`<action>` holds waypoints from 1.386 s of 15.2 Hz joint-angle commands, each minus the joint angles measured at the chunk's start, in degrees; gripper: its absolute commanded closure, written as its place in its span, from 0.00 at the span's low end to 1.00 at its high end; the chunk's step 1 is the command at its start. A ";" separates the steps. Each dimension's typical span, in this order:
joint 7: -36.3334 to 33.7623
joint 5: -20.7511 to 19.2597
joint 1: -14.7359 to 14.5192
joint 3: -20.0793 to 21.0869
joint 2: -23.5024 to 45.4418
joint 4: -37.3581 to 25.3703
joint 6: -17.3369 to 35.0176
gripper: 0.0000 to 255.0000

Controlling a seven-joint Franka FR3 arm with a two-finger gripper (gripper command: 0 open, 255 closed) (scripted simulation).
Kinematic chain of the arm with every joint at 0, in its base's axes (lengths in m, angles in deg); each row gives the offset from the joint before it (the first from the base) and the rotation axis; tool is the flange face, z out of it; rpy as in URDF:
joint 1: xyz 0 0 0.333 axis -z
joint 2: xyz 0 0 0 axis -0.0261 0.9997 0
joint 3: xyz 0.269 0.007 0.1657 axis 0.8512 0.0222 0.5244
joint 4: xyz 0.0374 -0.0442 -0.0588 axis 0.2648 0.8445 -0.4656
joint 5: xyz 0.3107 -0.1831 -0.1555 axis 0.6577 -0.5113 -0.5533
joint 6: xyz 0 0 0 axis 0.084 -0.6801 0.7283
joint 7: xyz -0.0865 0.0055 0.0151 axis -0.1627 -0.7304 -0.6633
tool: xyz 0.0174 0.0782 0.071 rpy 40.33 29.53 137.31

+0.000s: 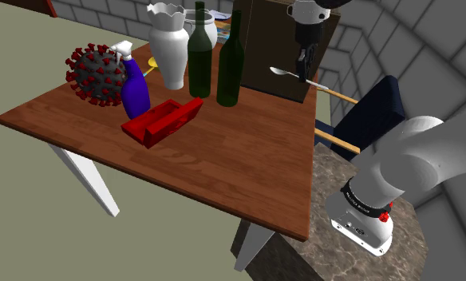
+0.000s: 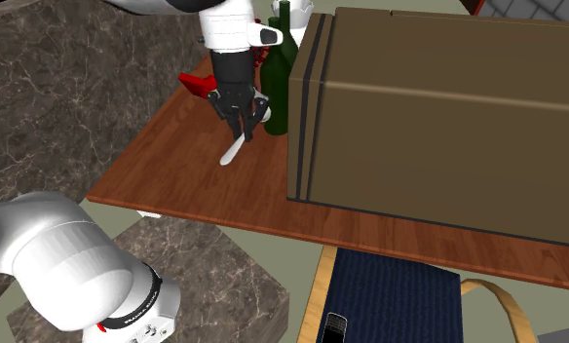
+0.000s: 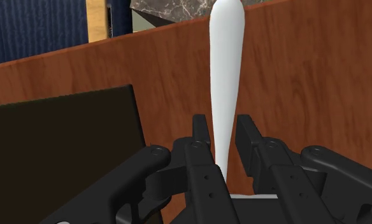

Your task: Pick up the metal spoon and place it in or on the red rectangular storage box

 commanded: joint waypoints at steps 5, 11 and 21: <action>-6.70 3.16 -2.74 4.93 8.46 -7.81 -0.38 1.00; -13.40 4.70 -5.17 9.42 18.02 -17.91 -1.76 1.00; -24.13 3.33 -10.26 14.97 37.13 -41.04 -7.32 1.00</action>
